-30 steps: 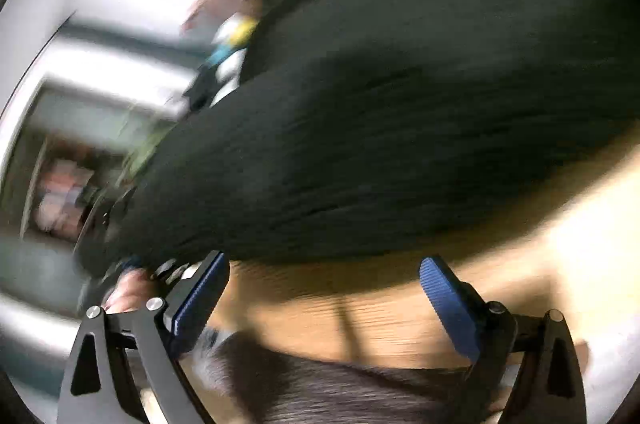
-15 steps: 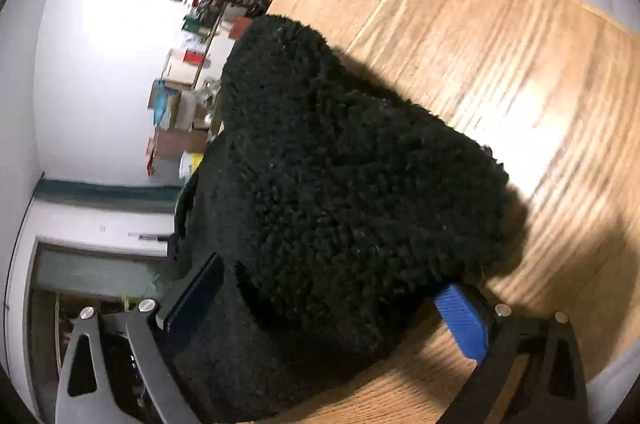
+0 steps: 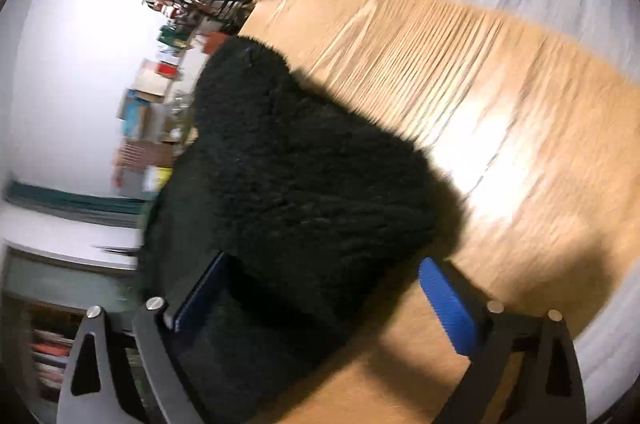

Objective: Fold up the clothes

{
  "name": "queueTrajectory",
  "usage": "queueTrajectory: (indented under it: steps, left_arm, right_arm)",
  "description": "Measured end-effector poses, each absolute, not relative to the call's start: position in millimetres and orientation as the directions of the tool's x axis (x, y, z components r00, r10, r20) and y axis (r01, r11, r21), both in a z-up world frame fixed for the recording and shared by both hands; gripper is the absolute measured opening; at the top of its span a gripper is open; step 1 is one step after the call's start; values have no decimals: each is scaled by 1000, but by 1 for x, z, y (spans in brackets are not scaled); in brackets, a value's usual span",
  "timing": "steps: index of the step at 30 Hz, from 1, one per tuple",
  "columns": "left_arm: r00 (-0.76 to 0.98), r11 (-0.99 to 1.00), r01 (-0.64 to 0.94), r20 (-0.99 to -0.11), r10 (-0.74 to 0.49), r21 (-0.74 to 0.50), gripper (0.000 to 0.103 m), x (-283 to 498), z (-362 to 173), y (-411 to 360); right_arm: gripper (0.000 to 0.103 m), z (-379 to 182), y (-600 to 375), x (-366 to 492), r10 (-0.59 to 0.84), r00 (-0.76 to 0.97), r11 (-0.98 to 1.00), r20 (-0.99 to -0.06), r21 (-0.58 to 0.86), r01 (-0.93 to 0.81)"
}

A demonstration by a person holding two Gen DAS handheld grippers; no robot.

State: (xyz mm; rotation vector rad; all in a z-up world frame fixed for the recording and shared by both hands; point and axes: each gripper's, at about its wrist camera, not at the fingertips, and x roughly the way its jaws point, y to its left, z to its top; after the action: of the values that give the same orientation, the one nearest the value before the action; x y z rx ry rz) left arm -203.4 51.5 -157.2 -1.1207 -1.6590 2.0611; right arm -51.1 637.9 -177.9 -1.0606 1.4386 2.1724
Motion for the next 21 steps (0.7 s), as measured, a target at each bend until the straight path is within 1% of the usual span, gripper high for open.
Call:
queueTrajectory:
  steps: [1, 5, 6, 8, 10, 12, 13, 17, 19, 21]
  left_arm:
    - [-665, -316, 245, -396, 633, -917, 43, -200, -155, 52]
    - [-665, -308, 226, -377, 644, -924, 43, -193, -153, 50]
    - [-665, -312, 222, -377, 644, -924, 43, -192, -154, 50]
    - [-662, -330, 211, -383, 644, -920, 43, -196, -152, 52]
    - [-655, -361, 195, -396, 644, -912, 43, -203, -145, 59]
    - [-637, -398, 173, -411, 652, -901, 43, -205, -137, 68]
    - [-621, -420, 157, -420, 661, -894, 43, -203, -132, 75]
    - [-554, -502, 80, -457, 695, -861, 43, -193, -117, 122]
    - [-517, -538, 40, -478, 710, -842, 43, -189, -111, 149]
    - [-471, -566, 3, -500, 727, -824, 43, -187, -110, 183]
  right_arm:
    - [99, -177, 639, -52, -117, -668, -452, -735, 638, -623]
    - [99, -189, 650, -60, -185, -704, -405, -686, 706, -581]
    - [97, -192, 650, -63, -188, -714, -394, -674, 718, -574]
    - [88, -190, 646, -69, -165, -727, -423, -667, 714, -558]
    - [67, -179, 641, -74, -120, -707, -502, -697, 657, -562]
    - [58, -163, 635, -83, -69, -694, -570, -717, 599, -562]
    - [56, -152, 632, -90, -37, -686, -608, -727, 561, -562]
    - [51, -109, 620, -147, 154, -602, -801, -784, 258, -541]
    - [49, -94, 618, -183, 261, -560, -842, -787, 98, -530]
    - [48, -89, 614, -218, 370, -527, -852, -765, -53, -521]
